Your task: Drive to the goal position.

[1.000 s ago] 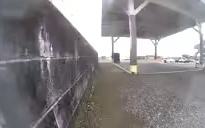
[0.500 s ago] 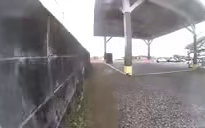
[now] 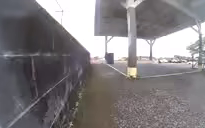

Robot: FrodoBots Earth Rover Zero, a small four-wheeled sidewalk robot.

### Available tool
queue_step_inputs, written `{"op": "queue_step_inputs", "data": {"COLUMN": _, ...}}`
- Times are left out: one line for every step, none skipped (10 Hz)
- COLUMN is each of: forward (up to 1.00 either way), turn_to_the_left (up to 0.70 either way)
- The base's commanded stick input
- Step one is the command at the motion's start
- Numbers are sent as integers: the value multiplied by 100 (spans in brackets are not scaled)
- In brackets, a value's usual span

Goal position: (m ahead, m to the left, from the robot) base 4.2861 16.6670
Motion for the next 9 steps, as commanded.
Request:
{"op": "queue_step_inputs", "data": {"forward": 70, "turn_to_the_left": 4}}
{"op": "queue_step_inputs", "data": {"forward": 70, "turn_to_the_left": 3}}
{"op": "queue_step_inputs", "data": {"forward": 70, "turn_to_the_left": 3}}
{"op": "queue_step_inputs", "data": {"forward": 70, "turn_to_the_left": 3}}
{"op": "queue_step_inputs", "data": {"forward": 70, "turn_to_the_left": 3}}
{"op": "queue_step_inputs", "data": {"forward": 70, "turn_to_the_left": 3}}
{"op": "queue_step_inputs", "data": {"forward": 70, "turn_to_the_left": 3}}
{"op": "queue_step_inputs", "data": {"forward": 70, "turn_to_the_left": 3}}
{"op": "queue_step_inputs", "data": {"forward": 70, "turn_to_the_left": 2}}
